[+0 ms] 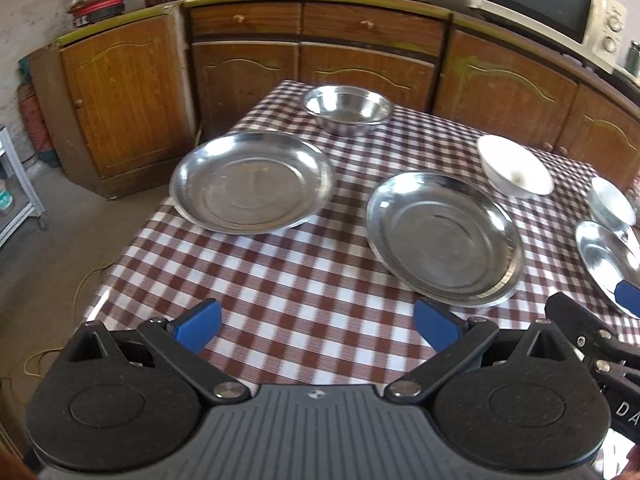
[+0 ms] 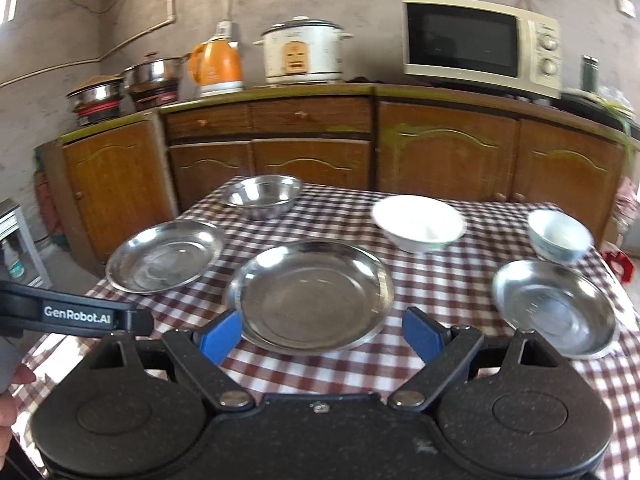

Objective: Organize plates and bowls

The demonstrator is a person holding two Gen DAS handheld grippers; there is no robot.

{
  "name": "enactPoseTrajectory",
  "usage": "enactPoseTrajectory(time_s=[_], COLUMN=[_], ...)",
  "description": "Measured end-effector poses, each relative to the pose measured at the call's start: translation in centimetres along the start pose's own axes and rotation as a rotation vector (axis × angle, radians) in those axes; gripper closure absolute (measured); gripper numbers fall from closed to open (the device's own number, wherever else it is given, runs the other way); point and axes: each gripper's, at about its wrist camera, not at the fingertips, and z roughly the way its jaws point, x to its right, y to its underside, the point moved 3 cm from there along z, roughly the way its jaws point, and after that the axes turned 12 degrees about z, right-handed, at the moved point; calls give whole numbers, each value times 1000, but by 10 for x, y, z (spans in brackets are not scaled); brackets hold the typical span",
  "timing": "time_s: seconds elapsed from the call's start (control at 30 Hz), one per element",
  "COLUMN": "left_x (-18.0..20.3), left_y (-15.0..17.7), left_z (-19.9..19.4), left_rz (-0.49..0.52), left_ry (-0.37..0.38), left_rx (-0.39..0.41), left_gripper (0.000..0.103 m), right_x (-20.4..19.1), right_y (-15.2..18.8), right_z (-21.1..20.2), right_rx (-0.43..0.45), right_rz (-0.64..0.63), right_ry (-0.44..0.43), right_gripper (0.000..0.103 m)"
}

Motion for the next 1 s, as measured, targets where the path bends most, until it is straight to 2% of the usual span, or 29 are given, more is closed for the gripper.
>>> enactPoseTrajectory(time_s=[0.3, 0.6, 0.8, 1.0], left_x=[-50, -121, -156, -167], left_y=[-11, -34, -52, -59], left_z=[17, 52, 87, 129], left_rz=[-61, -133, -137, -113], left_ry=[-89, -208, -235, -210], left_rx=[-1, -14, -23, -61], left_gripper=[0, 0, 0, 2], right_x=[-44, -97, -126, -147], right_y=[-18, -33, -40, -39], right_z=[48, 116, 167, 219], right_rx=[-3, -50, -99, -180], right_rz=[-69, -181, -192, -187], right_ry=[-96, -174, -202, -188], right_gripper=[1, 1, 1, 1])
